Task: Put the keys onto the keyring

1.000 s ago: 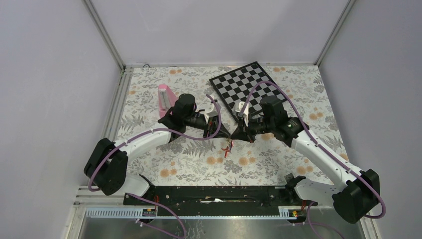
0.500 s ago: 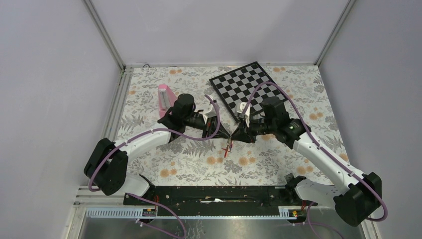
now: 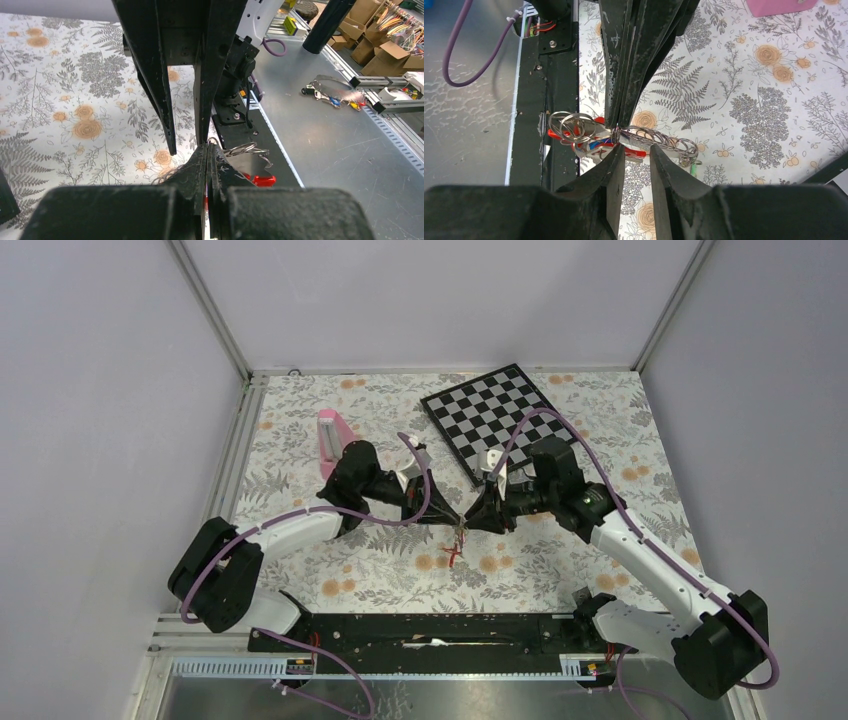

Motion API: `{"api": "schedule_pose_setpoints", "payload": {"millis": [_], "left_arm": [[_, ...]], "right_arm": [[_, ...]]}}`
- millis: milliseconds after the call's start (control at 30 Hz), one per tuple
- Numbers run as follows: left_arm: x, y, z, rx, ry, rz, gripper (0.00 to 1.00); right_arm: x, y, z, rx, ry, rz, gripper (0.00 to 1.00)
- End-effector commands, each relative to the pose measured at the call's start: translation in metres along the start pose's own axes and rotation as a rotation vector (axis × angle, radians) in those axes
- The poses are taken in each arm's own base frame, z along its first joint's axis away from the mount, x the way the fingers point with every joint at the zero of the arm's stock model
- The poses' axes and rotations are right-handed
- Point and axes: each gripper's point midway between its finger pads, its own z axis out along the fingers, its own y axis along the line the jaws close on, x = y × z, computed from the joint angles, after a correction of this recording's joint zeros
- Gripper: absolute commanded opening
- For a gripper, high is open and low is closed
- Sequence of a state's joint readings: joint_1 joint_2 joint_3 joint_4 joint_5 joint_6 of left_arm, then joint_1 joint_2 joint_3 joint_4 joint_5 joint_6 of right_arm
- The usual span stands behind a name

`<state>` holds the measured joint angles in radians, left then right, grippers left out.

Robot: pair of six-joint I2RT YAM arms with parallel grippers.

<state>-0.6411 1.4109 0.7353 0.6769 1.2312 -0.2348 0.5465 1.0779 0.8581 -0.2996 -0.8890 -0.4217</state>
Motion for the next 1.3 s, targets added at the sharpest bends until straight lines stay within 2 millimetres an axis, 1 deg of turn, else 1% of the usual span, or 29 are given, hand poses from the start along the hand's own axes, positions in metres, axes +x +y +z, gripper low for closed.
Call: {"api": "schedule_pose_setpoints", "payload": {"millis": [0, 167, 267, 367, 467, 600, 667, 833, 1000, 1167, 1267], "left_arm": [[-0.028, -0.006, -0.001, 0.011, -0.062, 0.125, 0.0], [-0.023, -0.003, -0.002, 0.002, -0.051, 0.129, 0.0], [-0.02, -0.002, -0.003, -0.003, -0.038, 0.132, 0.0], [-0.017, 0.0, -0.003, -0.008, -0.024, 0.136, 0.0], [-0.015, 0.003, -0.003, -0.018, -0.015, 0.137, 0.0], [-0.016, 0.006, -0.003, -0.026, -0.011, 0.141, 0.0], [-0.016, 0.007, -0.003, -0.03, -0.009, 0.142, 0.0], [-0.017, 0.007, -0.003, -0.029, -0.01, 0.144, 0.0], [-0.018, 0.005, -0.003, -0.027, -0.011, 0.147, 0.0], [-0.019, 0.005, -0.003, -0.024, -0.013, 0.15, 0.0], [-0.019, 0.005, -0.003, -0.022, -0.016, 0.149, 0.0]], "right_arm": [[-0.009, 0.009, -0.002, -0.044, -0.046, -0.031, 0.33], [-0.011, -0.004, -0.009, 0.042, -0.032, -0.034, 0.34], [-0.012, -0.008, -0.015, 0.079, -0.028, -0.033, 0.37], [-0.016, -0.009, -0.021, 0.096, -0.032, -0.036, 0.41], [-0.017, -0.005, -0.023, 0.077, -0.041, -0.03, 0.43], [-0.014, 0.006, -0.019, -0.004, -0.054, 0.003, 0.45], [-0.011, 0.008, -0.015, -0.029, -0.061, 0.03, 0.45], [-0.002, 0.006, -0.004, -0.073, -0.062, 0.096, 0.47], [0.004, 0.002, 0.001, -0.08, -0.05, 0.125, 0.47], [0.007, 0.002, 0.004, -0.092, -0.053, 0.14, 0.44], [0.009, 0.001, 0.005, -0.093, -0.05, 0.15, 0.39]]}}
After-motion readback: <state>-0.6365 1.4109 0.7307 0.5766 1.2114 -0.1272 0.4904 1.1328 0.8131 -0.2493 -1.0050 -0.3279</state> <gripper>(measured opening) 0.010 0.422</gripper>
